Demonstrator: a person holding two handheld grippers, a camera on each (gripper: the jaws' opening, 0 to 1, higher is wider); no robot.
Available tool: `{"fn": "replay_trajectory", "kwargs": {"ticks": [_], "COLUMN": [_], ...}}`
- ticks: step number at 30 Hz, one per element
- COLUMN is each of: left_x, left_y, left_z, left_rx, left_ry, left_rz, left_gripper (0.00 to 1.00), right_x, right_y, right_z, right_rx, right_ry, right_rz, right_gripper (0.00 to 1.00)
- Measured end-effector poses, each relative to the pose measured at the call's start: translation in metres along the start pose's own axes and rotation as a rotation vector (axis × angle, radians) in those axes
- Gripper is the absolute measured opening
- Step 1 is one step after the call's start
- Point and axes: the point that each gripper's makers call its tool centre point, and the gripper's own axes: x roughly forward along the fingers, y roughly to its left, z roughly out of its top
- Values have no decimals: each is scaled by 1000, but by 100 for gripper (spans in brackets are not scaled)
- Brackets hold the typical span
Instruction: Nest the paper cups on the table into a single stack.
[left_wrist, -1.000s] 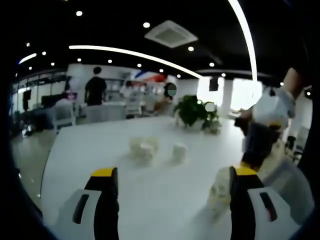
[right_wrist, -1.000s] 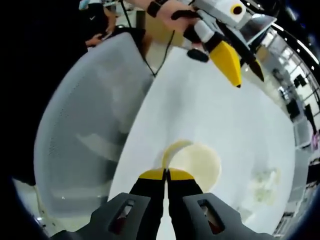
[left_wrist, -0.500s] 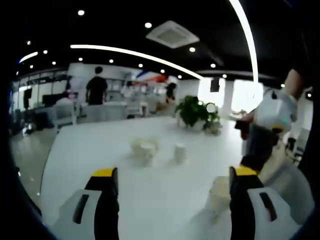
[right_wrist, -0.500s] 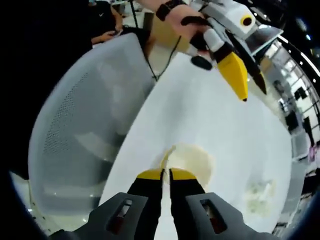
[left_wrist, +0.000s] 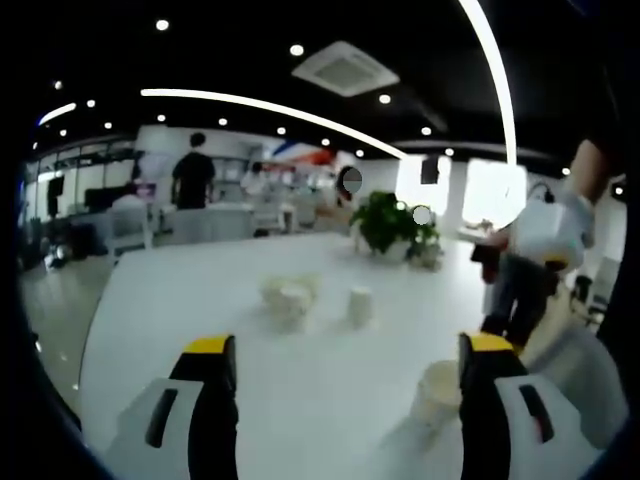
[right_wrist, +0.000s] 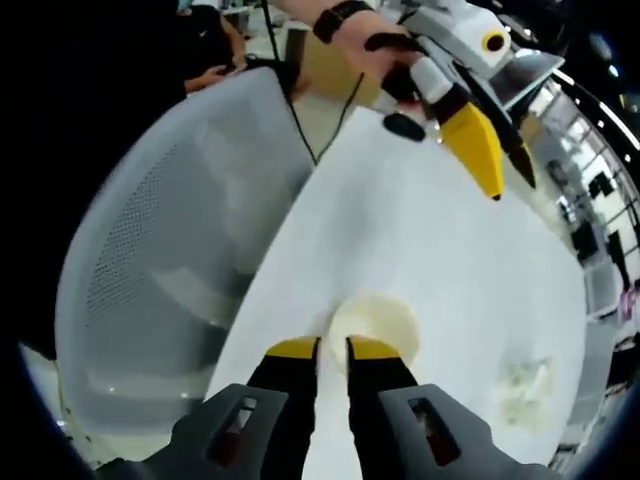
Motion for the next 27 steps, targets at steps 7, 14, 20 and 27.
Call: {"fn": "replay_trajectory", "kwargs": {"ticks": [7, 14, 20, 27], "left_x": [0, -2, -2, -1], "left_y": [1, 2, 4, 4], "left_z": [0, -1, 1, 3], "left_rx": [4, -1, -3, -2], "left_ry": [0, -2, -6, -6], "left_rz": [-1, 3, 9, 10], "left_gripper": [90, 90, 90, 89], "right_x": [-1, -4, -7, -13], "right_y": [1, -1, -6, -7], "right_z": [1, 8, 10, 18], "right_rx": [18, 49, 119, 164], "right_ry": [-19, -66, -110, -173], "right_rz": [-5, -21, -28, -32], "right_gripper": [10, 17, 26, 37]}}
